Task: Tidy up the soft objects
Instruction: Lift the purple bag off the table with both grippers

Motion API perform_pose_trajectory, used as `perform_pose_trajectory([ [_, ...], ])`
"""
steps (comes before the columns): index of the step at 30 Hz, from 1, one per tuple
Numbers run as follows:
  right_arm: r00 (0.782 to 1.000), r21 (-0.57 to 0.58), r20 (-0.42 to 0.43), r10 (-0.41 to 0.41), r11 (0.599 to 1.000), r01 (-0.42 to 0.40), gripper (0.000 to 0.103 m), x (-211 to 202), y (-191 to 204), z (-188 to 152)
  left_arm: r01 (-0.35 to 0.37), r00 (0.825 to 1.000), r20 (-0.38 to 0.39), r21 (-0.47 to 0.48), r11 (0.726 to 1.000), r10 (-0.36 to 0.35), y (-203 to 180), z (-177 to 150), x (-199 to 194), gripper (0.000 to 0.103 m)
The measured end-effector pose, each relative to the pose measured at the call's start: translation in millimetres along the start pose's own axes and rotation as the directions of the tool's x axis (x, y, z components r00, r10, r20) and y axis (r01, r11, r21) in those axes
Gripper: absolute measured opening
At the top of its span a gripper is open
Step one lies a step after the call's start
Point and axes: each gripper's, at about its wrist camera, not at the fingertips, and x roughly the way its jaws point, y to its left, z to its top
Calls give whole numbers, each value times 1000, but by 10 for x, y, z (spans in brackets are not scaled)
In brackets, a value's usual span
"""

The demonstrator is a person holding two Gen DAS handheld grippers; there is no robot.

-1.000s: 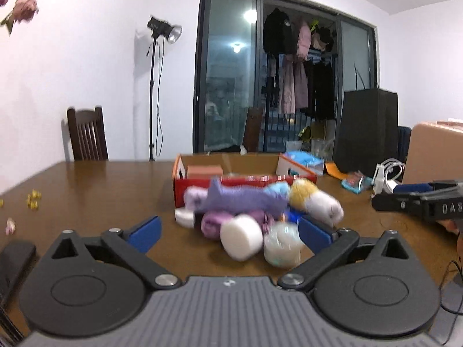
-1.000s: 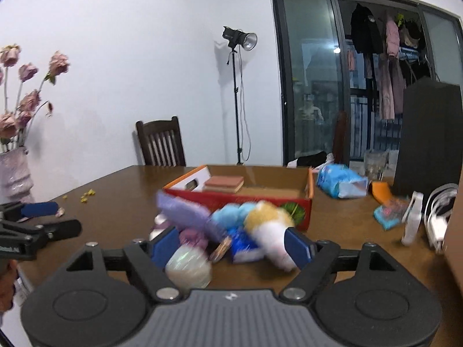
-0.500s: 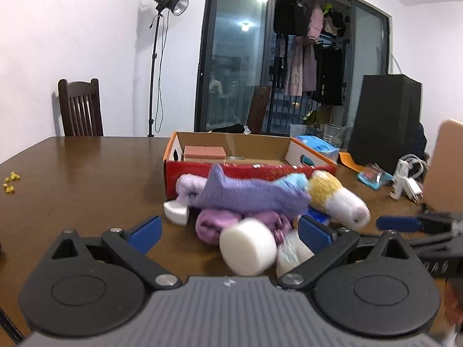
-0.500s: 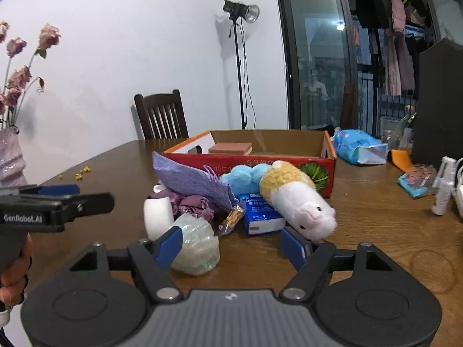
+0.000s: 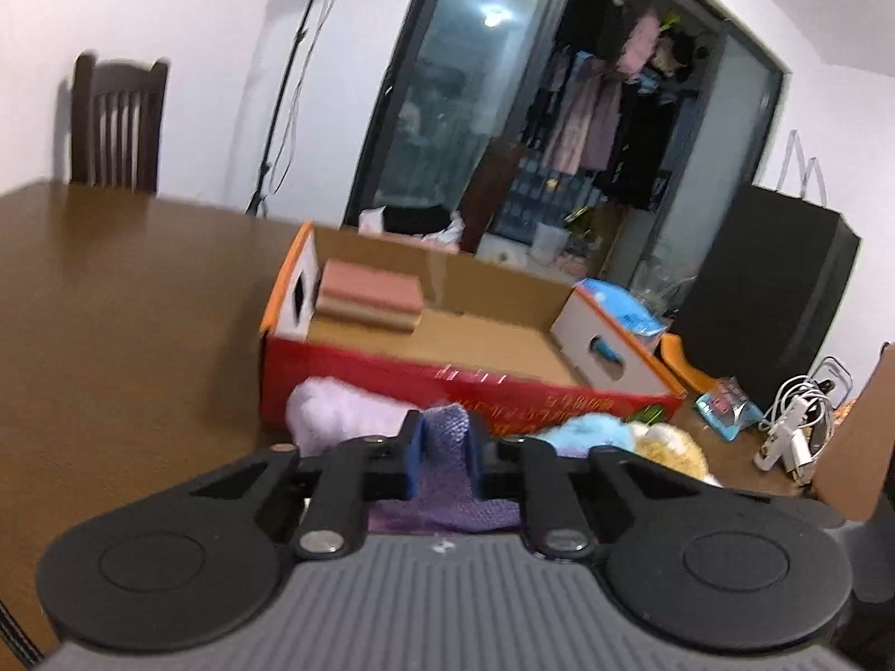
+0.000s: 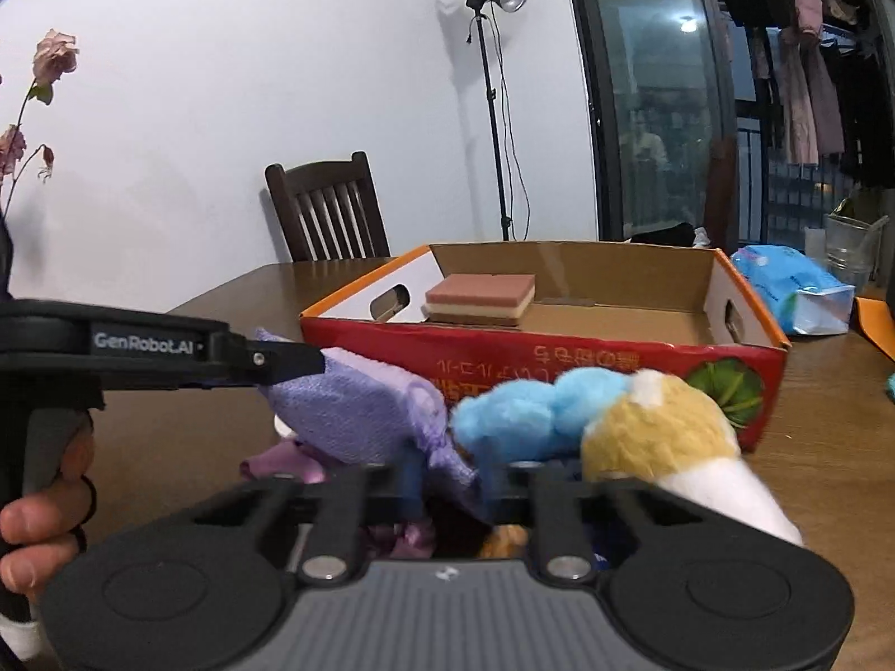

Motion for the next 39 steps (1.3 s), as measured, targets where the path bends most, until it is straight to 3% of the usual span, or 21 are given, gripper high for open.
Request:
perform_pose_trajectory([
  [6,991,-80,137,-9,997,20,9,-482,173,199,89,985,148,28,996,-93,-179,141,-581,12],
  [10,980,-218,192,52,976,-9,9,-1065,359,78,148,970,191,22,989,-149,-261,-33,-990,12],
  [14,990,-288,128,63,957,-24,9,-1431,485,-319,209,966,145,37,977,-212,-222,-565,-1269,12],
  [19,989,-191,-11,149,970,-148,10,-1603,466,-973,198,980,20,-26,980,-197,-104,-1224,-1316,13],
  [21,988,-149,-49,144,977,-150,15,-1614,459,-1129,196,980,-20,-17,981,-196,-97,-1411,-1362,14],
  [24,989,-121,-61,137,982,-144,19,-1736,483,-1223,205,978,-36,-14,979,-206,-64,-1496,-1471,30],
  [26,987,-88,-45,151,984,-155,32,-1845,462,-1223,197,980,-18,-19,980,-197,-35,-1478,-1547,49],
  [27,987,-63,-30,156,985,-158,37,-1900,425,-1215,193,981,-12,-23,981,-193,-18,-1457,-1564,51],
  [28,987,-50,-19,161,986,-161,45,-1939,412,-1203,192,981,-7,-26,981,-193,-21,-1453,-1578,51],
  [32,980,0,14,200,980,-200,57,-2039,368,-1134,198,980,-16,-30,980,-199,-54,-1442,-1573,51],
  [36,970,70,41,238,968,-240,60,-2019,315,-1111,199,979,-49,-21,980,-200,-116,-1494,-1514,49],
  [39,993,49,19,114,992,-114,59,-1878,354,-1163,192,979,-68,-19,981,-193,-122,-1545,-1468,46],
])
